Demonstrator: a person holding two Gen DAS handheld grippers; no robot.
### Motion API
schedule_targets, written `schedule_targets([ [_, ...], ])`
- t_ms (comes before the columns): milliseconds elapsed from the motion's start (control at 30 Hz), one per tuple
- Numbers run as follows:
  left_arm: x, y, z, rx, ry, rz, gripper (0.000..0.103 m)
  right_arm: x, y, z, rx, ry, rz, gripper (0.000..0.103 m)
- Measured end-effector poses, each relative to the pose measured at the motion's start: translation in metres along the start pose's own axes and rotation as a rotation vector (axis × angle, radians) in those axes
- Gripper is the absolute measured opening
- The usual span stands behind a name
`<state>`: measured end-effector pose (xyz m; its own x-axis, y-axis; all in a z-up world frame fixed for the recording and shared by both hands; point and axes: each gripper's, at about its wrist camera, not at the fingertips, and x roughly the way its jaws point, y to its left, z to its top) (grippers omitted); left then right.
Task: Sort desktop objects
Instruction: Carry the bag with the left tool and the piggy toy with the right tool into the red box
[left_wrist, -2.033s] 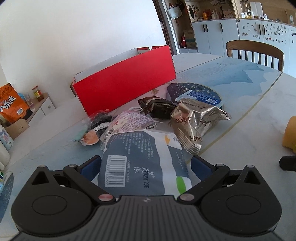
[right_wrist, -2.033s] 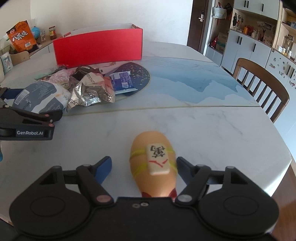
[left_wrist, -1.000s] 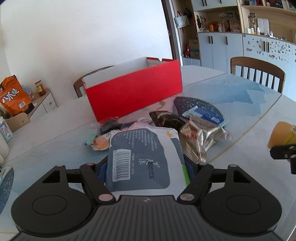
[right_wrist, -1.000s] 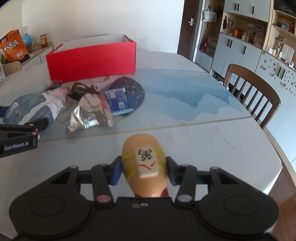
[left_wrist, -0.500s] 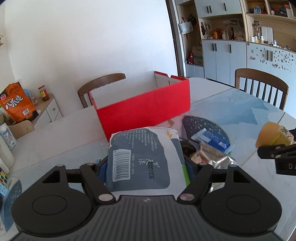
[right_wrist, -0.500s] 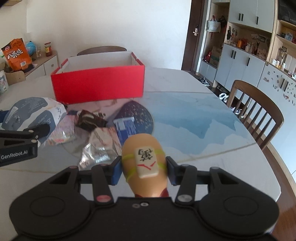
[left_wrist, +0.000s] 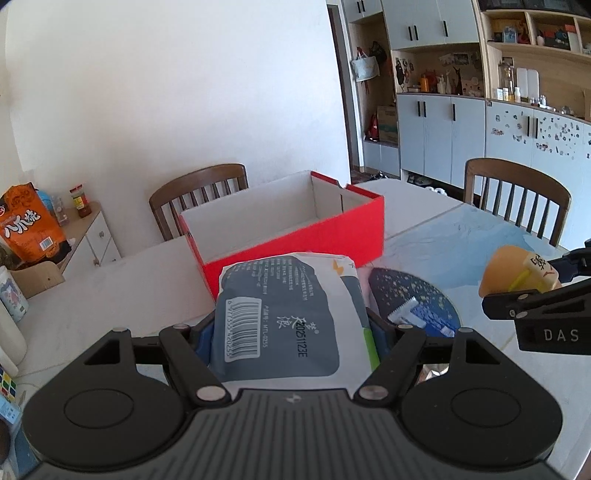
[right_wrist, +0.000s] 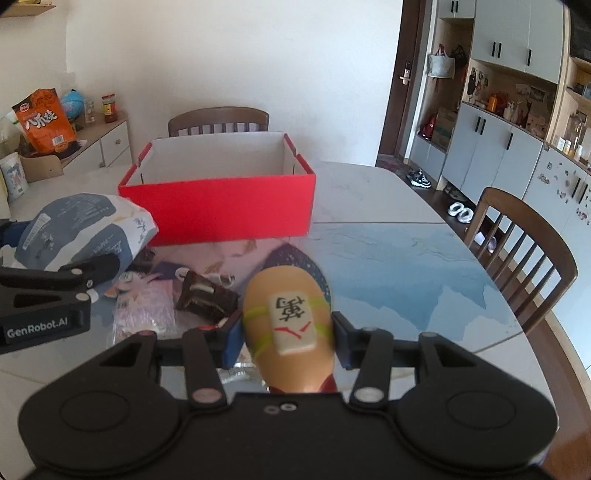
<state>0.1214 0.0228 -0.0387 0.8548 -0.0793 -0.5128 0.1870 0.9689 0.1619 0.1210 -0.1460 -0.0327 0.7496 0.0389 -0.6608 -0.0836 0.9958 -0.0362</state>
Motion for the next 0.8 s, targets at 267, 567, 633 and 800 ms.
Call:
schedule_targets([
  [267, 0.013, 0.009, 0.024, -0.024, -0.03, 0.018, 0.076, 0.007, -0.005, 0.032, -0.023, -0.034, 0.014, 0.048],
  [567, 0.037, 0.002, 0.047, -0.056, -0.002, 0.11, 0.076, 0.037, -0.018, 0.074, -0.124, -0.064, 0.119, 0.048],
  [633, 0.041, 0.0, 0.053, -0.056, -0.002, 0.132, 0.076, 0.044, -0.02, 0.085, -0.143, -0.074, 0.15, 0.048],
  [800, 0.058, -0.001, 0.07, -0.07, 0.019, 0.186, 0.076, 0.062, -0.023, 0.109, -0.198, -0.091, 0.221, 0.048],
])
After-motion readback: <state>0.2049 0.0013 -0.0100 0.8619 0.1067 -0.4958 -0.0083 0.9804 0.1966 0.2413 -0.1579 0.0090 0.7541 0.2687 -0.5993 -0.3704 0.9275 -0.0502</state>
